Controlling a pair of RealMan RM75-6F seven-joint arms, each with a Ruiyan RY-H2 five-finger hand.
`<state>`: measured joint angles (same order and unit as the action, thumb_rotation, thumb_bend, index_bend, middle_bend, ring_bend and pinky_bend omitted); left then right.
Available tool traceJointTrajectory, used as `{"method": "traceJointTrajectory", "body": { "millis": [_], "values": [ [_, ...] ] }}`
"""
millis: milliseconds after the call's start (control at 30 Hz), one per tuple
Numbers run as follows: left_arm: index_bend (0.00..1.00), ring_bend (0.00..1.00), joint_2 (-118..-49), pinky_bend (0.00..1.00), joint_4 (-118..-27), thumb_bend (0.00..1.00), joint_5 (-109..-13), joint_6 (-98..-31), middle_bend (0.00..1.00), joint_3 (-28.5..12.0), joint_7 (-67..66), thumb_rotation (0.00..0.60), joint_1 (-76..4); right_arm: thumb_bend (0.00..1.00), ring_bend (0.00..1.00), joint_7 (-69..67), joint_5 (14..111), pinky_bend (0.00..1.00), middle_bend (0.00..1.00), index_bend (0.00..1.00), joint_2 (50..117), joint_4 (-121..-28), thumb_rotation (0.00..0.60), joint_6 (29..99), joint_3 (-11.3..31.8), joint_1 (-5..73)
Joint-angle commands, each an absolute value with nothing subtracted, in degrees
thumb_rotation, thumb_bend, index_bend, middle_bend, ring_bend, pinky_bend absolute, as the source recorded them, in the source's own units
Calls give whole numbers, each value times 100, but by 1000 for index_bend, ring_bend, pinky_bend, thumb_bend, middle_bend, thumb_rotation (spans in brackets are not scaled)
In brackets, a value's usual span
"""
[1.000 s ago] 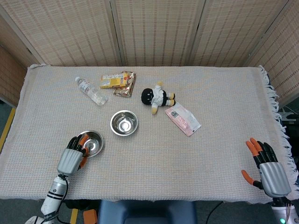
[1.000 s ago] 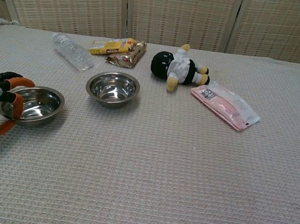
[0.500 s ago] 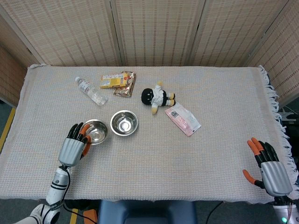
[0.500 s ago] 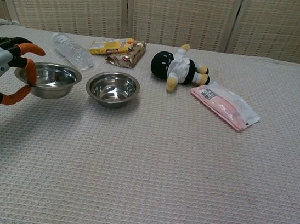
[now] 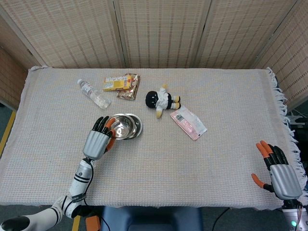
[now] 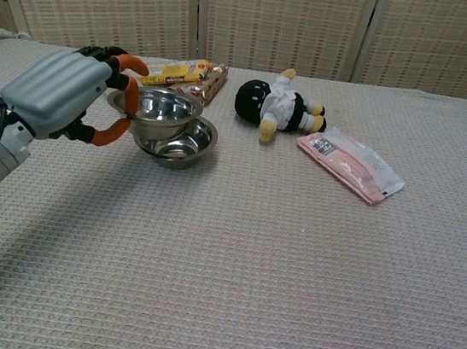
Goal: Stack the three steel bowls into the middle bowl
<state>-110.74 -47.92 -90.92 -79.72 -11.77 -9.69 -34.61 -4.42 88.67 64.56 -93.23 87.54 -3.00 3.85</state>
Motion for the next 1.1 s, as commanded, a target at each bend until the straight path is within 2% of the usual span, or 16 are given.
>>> {"method": "traceJointTrajectory", "body": {
  "millis": [33,133,200,300,333,367,400,567,633,767,867,900,1000,1100],
  "values": [
    [622,98,-11437,145,-4208,450,-8989,-7694,168,-1206,-978,600,-3751,197,0,-455,8860,0,0,0,6435,-9318,600,8746,-277,364],
    [606,98,-11602,145,-3875,449,-8902,-7633,168,-1241,-802,600,-3848,198,0,-469,8818,0,0,0,6422,-9306,600,8708,-246,347],
    [529,98,-11682,145,-3694,449,-8860,-7584,168,-1233,-704,600,-3896,197,0,-453,8787,0,0,0,6421,-9298,600,8671,-227,340],
    [244,81,-11734,144,-3559,449,-8733,-7332,144,-1206,-745,600,-3926,197,0,-423,8767,0,0,0,6425,-9304,600,8655,-195,327],
    [114,62,-11737,144,-3566,449,-8682,-7253,119,-1210,-785,600,-3929,197,0,-415,8767,0,0,0,6425,-9307,600,8658,-187,320],
    [38,46,-11736,143,-3584,450,-8637,-7192,98,-1214,-826,600,-3930,197,0,-410,8765,0,0,0,6427,-9310,600,8658,-178,315],
    [4,32,-11717,142,-3630,450,-8592,-7118,78,-1206,-864,600,-3927,197,0,-412,8760,0,0,0,6430,-9314,600,8656,-166,309],
    [0,0,-11464,134,-4095,449,-8508,-7072,2,-1159,-924,600,-3852,197,0,-455,8764,0,0,0,6423,-9331,600,8642,-134,287],
    [0,0,-11190,133,-4615,448,-8489,-7104,0,-1087,-948,600,-3718,197,0,-452,8791,0,0,0,6410,-9335,600,8660,-126,274],
    [0,0,-9912,115,-6583,446,-8483,-7232,0,-631,-1022,600,-3074,198,0,-413,8882,0,0,0,6371,-9357,600,8804,-105,211],
    [0,0,-8296,104,-8427,438,-8416,-7389,0,71,-780,600,-2313,197,0,-282,8982,0,0,0,6332,-9375,600,8975,-111,123],
    [0,0,-7900,95,-8759,432,-8437,-7485,0,282,-597,600,-2109,197,0,-194,8986,0,0,0,6319,-9394,600,8996,-121,97],
    [0,0,-7032,61,-9056,421,-8625,-8074,0,840,53,600,-1439,192,0,226,8945,0,0,0,6269,-9537,600,9020,-186,-12],
    [0,0,-6933,45,-8993,417,-8695,-8235,0,926,239,600,-1296,188,0,350,8936,0,0,0,6259,-9594,600,9031,-206,-47]
  ]
}}
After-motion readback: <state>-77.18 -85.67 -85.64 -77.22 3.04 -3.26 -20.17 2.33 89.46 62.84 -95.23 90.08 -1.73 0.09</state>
